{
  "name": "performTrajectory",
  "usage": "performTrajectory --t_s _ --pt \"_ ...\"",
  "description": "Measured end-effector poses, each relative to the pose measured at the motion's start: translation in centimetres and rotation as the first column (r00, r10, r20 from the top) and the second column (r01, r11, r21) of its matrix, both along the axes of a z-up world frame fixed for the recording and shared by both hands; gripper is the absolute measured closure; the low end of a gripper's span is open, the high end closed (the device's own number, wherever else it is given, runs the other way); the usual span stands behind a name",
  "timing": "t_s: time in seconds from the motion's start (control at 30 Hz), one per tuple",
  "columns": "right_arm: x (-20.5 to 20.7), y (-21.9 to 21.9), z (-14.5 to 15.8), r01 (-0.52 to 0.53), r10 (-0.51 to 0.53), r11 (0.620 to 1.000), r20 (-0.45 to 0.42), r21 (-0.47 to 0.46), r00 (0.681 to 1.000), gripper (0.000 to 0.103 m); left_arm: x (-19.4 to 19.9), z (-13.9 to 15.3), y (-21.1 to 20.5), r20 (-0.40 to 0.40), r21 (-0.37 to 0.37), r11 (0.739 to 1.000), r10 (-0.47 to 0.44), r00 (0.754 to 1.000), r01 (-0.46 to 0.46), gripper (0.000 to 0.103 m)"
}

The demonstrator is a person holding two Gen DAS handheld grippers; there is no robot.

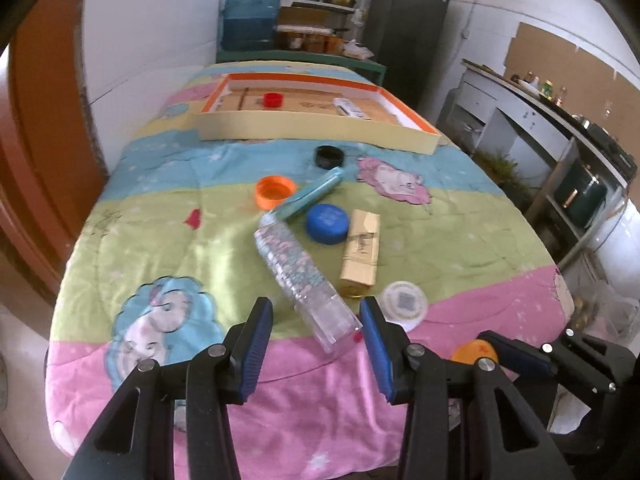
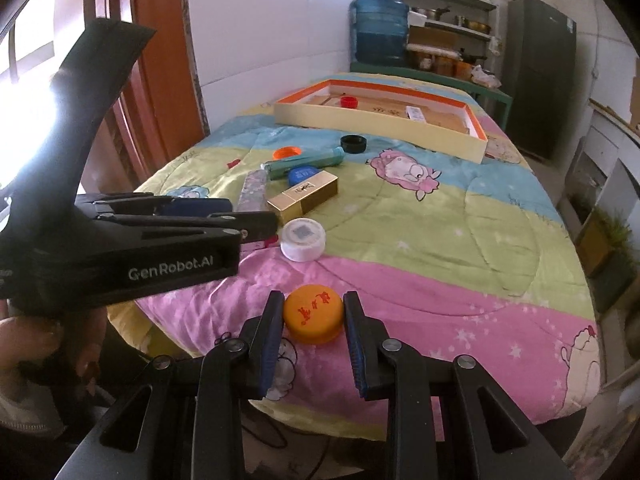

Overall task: Organize rigid objects
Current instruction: 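Grasp the orange cap with the right gripper while the left gripper grasps the clear bottle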

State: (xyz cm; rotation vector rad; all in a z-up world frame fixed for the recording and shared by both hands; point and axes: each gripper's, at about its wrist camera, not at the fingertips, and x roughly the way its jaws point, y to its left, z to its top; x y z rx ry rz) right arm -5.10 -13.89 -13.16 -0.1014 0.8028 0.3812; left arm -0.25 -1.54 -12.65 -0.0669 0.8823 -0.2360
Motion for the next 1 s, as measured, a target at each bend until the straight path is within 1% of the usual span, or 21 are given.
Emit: performTrajectory --t_s 0.2,0.3,0.37,0.4,0.43,0.5,0.57,0.63,0.73,0.8,1.0 --pt "0.2 0.1 0.0 -0.003 0.003 1.0 0.006 0.011 1.0 0.072 0.5 0.2 2.2 -0.003 0.006 0.998 0.066 0.998 -0.066 0.057" --pt "0.4 0.2 0.0 -0.005 0.005 1.0 0.002 0.014 1.0 0.072 1.3 0.3 2.0 0.007 0.012 0.998 0.066 0.998 -0.066 0.057" --pt "0.5 0.2 -0.1 -0.004 0.004 1.0 -0.001 0.015 1.0 0.072 2.1 0.0 1.3 -0.003 0.041 0.998 0.053 0.999 -0.053 0.058" --pt "0.6 0.2 0.0 -0.002 0.002 1.0 -0.003 0.015 1.0 0.072 2.4 -0.2 1.1 -0.01 0.046 0.998 0.044 0.999 -0.044 0.059" --pt "0.6 0.2 0.0 0.002 -0.002 1.0 -0.003 0.015 1.0 0.072 2.3 -0.2 0.9 0.003 0.056 0.998 0.039 0.999 -0.039 0.061" --pt "0.7 -0.1 0.0 0.013 -0.013 1.0 -0.005 0.018 1.0 0.072 2.3 -0.3 0.7 0.014 0.066 0.998 0.024 1.0 -0.025 0.072" --pt "1.0 -0.3 0.0 0.024 -0.024 0.999 -0.011 0.026 1.0 0.072 2.2 -0.3 0.9 0.019 0.046 0.999 0.018 1.0 -0.019 0.077" --pt "1.4 -0.5 -0.1 0.034 -0.033 0.999 -0.022 0.038 0.999 0.072 2.2 -0.2 1.0 0.026 0.046 0.999 0.021 0.999 -0.022 0.081" --pt "1.8 -0.8 0.2 0.05 -0.049 0.998 -0.013 0.049 0.999 0.072 2.0 -0.1 1.5 0.031 0.022 0.999 0.025 0.999 -0.026 0.082" --pt "2.3 -1.1 0.7 0.062 -0.062 0.997 0.002 0.054 0.998 0.072 2.0 0.1 1.6 0.034 0.019 0.999 0.025 0.999 -0.026 0.082" --pt "3.9 -1.5 2.4 0.075 -0.079 0.995 0.054 0.068 0.995 0.072 1.8 2.0 1.6 0.088 0.019 1.0 0.02 0.996 -0.021 0.083"
